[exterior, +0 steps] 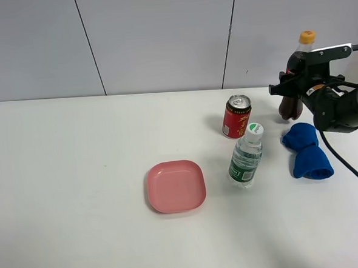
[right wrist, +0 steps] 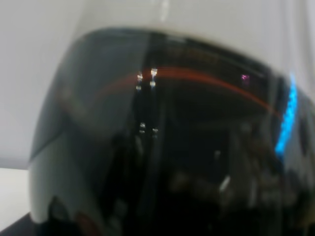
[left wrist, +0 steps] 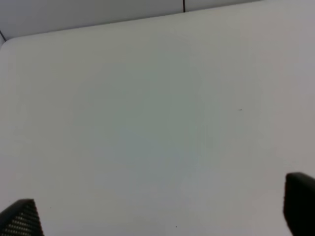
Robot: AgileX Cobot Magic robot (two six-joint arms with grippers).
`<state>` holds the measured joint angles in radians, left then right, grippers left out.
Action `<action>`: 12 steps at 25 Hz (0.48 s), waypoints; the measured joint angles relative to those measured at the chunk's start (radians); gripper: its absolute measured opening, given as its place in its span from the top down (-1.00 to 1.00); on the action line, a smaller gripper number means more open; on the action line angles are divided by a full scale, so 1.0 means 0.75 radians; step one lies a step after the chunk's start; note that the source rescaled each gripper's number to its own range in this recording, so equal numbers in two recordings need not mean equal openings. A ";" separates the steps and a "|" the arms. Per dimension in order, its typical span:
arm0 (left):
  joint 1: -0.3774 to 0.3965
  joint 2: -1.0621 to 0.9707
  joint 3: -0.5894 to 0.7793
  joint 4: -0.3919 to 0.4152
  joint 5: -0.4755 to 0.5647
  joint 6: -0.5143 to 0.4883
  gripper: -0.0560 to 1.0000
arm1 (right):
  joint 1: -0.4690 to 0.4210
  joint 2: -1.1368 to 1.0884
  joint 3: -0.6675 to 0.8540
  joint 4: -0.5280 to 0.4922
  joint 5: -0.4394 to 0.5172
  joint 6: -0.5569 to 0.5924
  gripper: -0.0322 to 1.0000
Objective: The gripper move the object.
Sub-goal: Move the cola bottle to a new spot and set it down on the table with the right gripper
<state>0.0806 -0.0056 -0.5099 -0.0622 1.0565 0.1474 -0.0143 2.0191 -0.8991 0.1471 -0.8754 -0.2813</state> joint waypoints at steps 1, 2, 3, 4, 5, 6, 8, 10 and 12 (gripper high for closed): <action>0.000 0.000 0.000 0.000 0.000 0.000 -1.00 | 0.000 0.012 -0.013 0.000 -0.004 0.000 0.94; 0.000 0.000 0.000 0.000 0.000 0.000 -1.00 | 0.000 0.025 -0.025 0.000 -0.012 0.000 0.94; 0.000 0.000 0.000 0.000 0.000 0.000 -1.00 | 0.000 0.037 -0.037 0.000 -0.023 0.000 0.94; 0.000 0.000 0.000 0.000 0.000 0.000 -1.00 | 0.000 0.046 -0.047 0.000 -0.033 0.000 0.94; 0.000 0.000 0.000 0.000 0.000 0.000 -1.00 | 0.000 0.055 -0.057 0.000 -0.039 0.000 0.94; 0.000 0.000 0.000 0.000 0.000 0.000 -1.00 | 0.000 0.064 -0.062 0.000 -0.055 0.000 0.94; 0.000 0.000 0.000 0.000 0.000 0.000 -1.00 | 0.000 0.079 -0.066 0.000 -0.066 0.000 0.94; 0.000 0.000 0.000 0.000 0.000 0.000 -1.00 | 0.000 0.093 -0.067 0.000 -0.067 0.000 0.94; 0.000 0.000 0.000 0.000 0.000 0.000 -1.00 | 0.000 0.108 -0.067 0.000 -0.066 0.001 0.94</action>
<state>0.0806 -0.0056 -0.5099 -0.0622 1.0565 0.1474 -0.0143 2.1000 -0.9492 0.1471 -0.9248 -0.2804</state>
